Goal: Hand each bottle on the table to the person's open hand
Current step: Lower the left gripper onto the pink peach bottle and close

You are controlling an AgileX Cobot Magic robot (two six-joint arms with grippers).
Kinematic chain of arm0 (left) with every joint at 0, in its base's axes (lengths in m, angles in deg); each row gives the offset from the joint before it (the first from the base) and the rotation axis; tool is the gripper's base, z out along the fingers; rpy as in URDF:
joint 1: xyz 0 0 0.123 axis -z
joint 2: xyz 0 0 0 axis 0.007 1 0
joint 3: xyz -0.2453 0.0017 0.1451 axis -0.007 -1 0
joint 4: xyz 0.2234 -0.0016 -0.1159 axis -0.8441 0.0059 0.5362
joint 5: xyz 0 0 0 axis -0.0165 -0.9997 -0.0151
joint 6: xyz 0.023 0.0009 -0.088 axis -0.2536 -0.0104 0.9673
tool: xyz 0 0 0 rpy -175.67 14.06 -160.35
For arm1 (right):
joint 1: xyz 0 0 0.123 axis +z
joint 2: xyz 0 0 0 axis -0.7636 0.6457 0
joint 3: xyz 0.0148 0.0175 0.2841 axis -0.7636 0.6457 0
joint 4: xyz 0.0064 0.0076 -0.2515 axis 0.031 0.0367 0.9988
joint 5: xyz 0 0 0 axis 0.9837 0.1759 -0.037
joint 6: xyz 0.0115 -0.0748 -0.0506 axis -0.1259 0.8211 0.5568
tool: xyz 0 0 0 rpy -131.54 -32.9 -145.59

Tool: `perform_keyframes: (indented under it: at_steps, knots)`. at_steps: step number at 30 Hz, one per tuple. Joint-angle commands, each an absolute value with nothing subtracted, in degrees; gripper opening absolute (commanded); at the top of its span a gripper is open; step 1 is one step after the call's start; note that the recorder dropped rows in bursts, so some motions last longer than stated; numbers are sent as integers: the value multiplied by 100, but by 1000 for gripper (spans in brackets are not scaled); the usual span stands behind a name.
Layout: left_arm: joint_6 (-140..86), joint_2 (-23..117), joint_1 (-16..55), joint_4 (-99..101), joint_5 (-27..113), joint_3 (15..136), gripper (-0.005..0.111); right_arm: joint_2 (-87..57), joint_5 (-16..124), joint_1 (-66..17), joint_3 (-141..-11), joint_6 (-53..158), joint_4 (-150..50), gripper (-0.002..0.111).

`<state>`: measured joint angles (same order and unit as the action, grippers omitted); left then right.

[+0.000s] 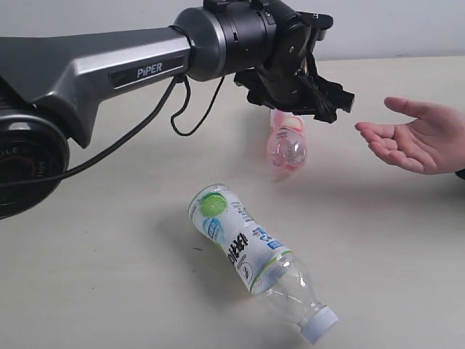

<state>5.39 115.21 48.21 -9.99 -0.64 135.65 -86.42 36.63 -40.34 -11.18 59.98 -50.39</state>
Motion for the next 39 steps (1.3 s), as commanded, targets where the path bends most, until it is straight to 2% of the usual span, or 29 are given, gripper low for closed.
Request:
perform_keyframes:
  at_steps: [1, 39]
  knots:
    - [580, 11610, 4808, -1042, 57, 13615, 78, -8682, 3692, -4014, -1093, 5996, -5039, 0]
    - [1204, 11990, 4758, -1632, 69, 13615, 78, -8682, 3732, -4014, -1093, 5996, -5039, 0]
